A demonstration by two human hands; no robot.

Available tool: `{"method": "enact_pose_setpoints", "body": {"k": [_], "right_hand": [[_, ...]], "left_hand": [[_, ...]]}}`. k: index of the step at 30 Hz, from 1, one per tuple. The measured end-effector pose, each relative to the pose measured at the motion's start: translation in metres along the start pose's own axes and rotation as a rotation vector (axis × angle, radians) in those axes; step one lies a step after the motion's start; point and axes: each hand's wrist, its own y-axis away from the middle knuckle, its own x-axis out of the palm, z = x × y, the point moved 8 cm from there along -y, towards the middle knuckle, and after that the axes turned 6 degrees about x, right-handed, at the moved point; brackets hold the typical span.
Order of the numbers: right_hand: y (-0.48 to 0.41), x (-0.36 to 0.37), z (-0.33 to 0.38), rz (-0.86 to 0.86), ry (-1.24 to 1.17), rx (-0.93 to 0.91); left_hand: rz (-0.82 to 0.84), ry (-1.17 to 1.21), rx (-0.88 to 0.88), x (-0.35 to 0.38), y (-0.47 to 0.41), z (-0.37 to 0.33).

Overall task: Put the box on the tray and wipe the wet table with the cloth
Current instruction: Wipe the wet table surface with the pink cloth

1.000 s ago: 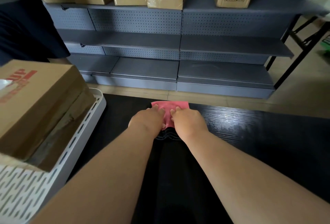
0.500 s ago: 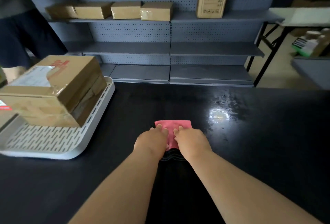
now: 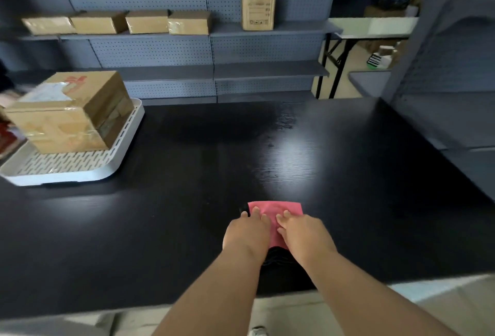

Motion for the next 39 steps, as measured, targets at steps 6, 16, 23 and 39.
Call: {"method": "enact_pose_setpoints", "body": {"k": [6, 16, 23, 39], "right_hand": [[0.027, 0.018, -0.031, 0.065, -0.018, 0.063], [-0.016, 0.011, -0.038, 0.129, 0.006, 0.075], [-0.091, -0.016, -0.054, 0.104, 0.057, 0.076], [-0.328, -0.124, -0.114, -0.148, 0.059, 0.013]], "left_hand": [[-0.035, 0.013, 0.048, 0.004, 0.015, -0.039], [-0.042, 0.091, 0.073, -0.007, -0.019, -0.030], [-0.056, 0.114, 0.043, -0.041, -0.090, -0.014], [-0.074, 0.116, -0.043, -0.143, -0.332, 0.046]]}}
